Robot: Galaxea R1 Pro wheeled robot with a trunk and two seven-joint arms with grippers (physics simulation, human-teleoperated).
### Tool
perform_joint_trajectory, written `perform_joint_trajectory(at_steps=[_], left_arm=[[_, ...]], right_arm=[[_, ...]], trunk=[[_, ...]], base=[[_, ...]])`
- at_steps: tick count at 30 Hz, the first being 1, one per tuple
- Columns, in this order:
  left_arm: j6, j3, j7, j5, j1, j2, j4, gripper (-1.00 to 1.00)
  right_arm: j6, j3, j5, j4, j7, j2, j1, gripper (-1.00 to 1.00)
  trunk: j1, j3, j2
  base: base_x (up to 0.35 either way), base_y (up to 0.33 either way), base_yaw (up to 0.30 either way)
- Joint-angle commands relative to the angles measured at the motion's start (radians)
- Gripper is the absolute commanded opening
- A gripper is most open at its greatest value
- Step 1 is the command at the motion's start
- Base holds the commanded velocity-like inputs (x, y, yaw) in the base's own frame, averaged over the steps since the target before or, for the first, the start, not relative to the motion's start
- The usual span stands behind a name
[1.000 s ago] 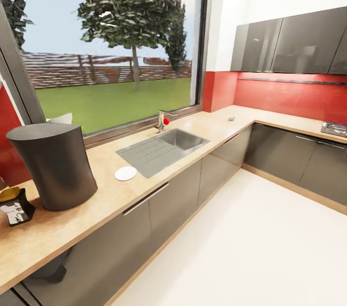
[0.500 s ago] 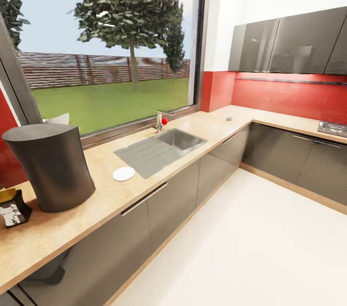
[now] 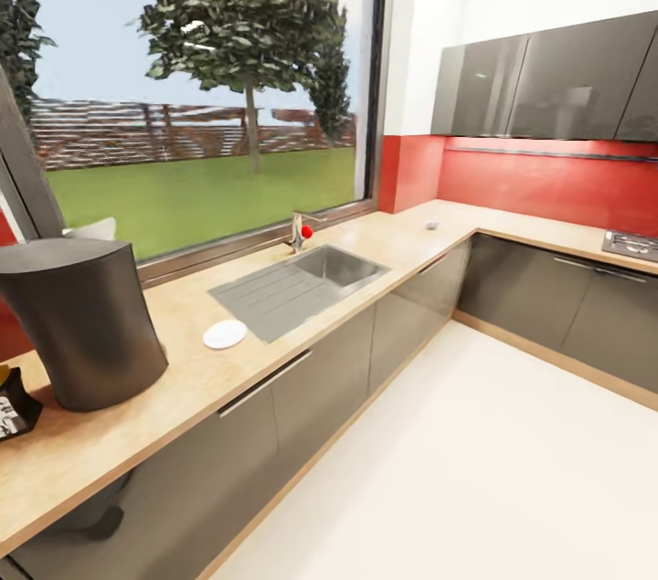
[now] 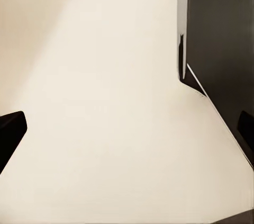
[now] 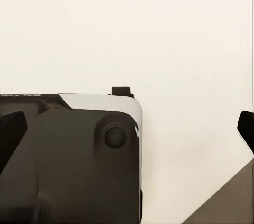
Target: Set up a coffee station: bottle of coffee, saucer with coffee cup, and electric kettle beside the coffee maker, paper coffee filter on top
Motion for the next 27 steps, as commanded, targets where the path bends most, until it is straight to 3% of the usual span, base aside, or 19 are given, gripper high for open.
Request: perform_joint_trajectory(at_steps=[1,27], left_arm=[[0.001,-0.008,0.004,0.001,0.0,0.0,-0.002,1.0],[0.003,-0.001,0.004,0.004,0.0,0.001,-0.002,1.0]], right_arm=[[-0.004,-0.008,0.01,0.002,-0.002,0.0,-0.001,1.0],[0.0,-0.011,0.006,0.002,0.004,-0.011,-0.001,1.0]], trunk=[[0.001,-0.002,-0.002],[0.001,-0.002,-0.002]], base=[[0.171,-0.201,0.0],[0.229,-0.208,0.0]])
